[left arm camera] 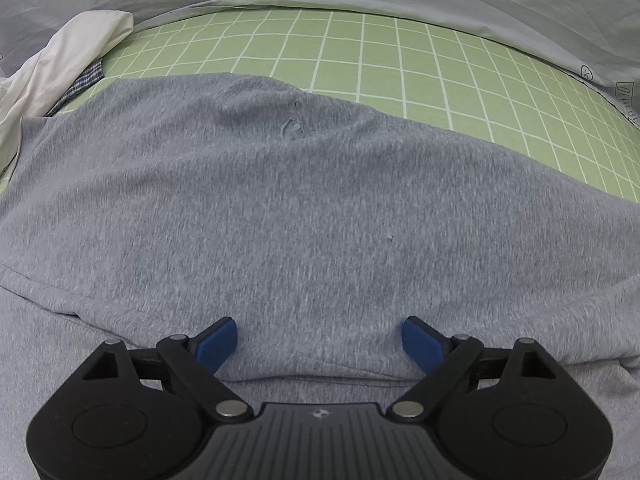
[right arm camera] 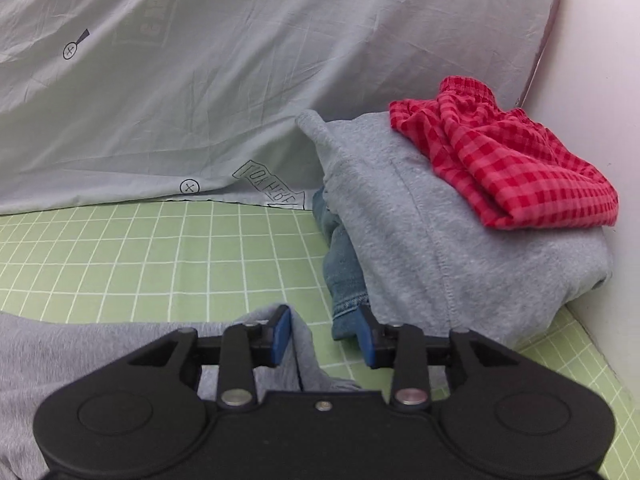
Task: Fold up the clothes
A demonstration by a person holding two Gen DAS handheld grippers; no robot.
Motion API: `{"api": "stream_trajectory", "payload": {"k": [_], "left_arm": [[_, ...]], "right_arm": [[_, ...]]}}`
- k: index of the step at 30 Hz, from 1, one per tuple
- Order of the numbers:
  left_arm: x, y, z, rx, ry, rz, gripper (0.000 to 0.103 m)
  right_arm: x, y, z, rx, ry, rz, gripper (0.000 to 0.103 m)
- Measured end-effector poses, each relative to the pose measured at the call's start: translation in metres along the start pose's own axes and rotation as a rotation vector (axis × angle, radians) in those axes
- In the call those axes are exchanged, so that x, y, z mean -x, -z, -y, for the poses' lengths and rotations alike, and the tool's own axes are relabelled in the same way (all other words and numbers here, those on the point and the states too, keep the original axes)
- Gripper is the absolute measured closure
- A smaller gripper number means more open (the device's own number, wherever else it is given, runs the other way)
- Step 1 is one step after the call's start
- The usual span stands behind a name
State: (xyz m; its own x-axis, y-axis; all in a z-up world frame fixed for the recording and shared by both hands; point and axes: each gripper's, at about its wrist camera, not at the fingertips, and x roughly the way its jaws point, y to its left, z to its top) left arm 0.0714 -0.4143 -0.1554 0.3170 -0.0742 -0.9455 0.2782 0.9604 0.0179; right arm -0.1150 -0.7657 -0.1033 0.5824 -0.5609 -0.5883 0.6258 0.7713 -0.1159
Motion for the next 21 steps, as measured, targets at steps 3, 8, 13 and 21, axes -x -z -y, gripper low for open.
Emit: {"api": "stream_trajectory", "payload": {"k": [3, 8, 13, 21], "left_arm": [[0.0, 0.002, 0.0, 0.008, -0.004, 0.005, 0.013], [0.0, 0.001, 0.002, -0.007, -0.012, -0.002, 0.012], [-0.001, -0.002, 0.003, -0.016, -0.019, -0.007, 0.01], [-0.001, -0.001, 0.003, -0.005, -0.03, -0.006, 0.009]], "right_arm": [[0.01, 0.017, 0.011, -0.098, -0.003, -0.027, 0.065], [-0.003, 0.036, 0.033, -0.228, 0.021, -0.107, 0.074], [-0.033, 0.036, 0.042, -0.277, -0.017, -0.17, 0.073], [-0.061, 0.028, 0.02, -0.121, -0.149, -0.254, 0.044]]}}
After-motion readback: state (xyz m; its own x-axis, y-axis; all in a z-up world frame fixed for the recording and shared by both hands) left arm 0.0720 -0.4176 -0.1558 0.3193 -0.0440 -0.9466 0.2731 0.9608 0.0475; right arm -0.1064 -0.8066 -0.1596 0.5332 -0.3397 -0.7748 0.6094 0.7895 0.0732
